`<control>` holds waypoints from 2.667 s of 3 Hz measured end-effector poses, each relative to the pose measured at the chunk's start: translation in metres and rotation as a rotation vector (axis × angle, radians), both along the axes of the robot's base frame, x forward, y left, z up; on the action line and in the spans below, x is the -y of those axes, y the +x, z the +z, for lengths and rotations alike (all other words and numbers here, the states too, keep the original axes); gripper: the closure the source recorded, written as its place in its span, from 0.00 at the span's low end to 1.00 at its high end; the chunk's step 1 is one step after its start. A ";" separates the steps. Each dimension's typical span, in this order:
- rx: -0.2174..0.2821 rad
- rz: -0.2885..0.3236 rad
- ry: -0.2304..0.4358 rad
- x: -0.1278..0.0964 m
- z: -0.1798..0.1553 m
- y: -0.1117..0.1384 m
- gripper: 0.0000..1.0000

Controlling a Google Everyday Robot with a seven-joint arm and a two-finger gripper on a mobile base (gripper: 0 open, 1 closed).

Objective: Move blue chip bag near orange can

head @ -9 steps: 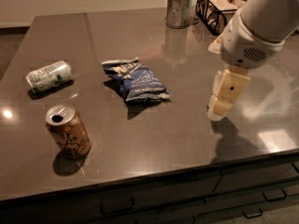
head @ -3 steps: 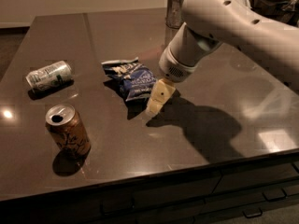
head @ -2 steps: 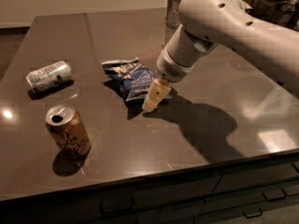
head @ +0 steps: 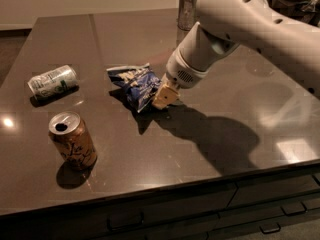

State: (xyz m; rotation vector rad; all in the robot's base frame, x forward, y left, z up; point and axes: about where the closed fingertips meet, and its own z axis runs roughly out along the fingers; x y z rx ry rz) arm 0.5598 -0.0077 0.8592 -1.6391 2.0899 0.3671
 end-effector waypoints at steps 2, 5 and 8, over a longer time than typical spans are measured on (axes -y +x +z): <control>0.007 0.168 -0.022 -0.027 0.009 -0.065 1.00; -0.007 0.281 -0.052 -0.060 0.003 -0.107 0.59; 0.001 0.286 -0.056 -0.062 0.006 -0.110 0.00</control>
Offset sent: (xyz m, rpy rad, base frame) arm -0.1064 0.0464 0.0031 -0.0542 -0.0030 0.2755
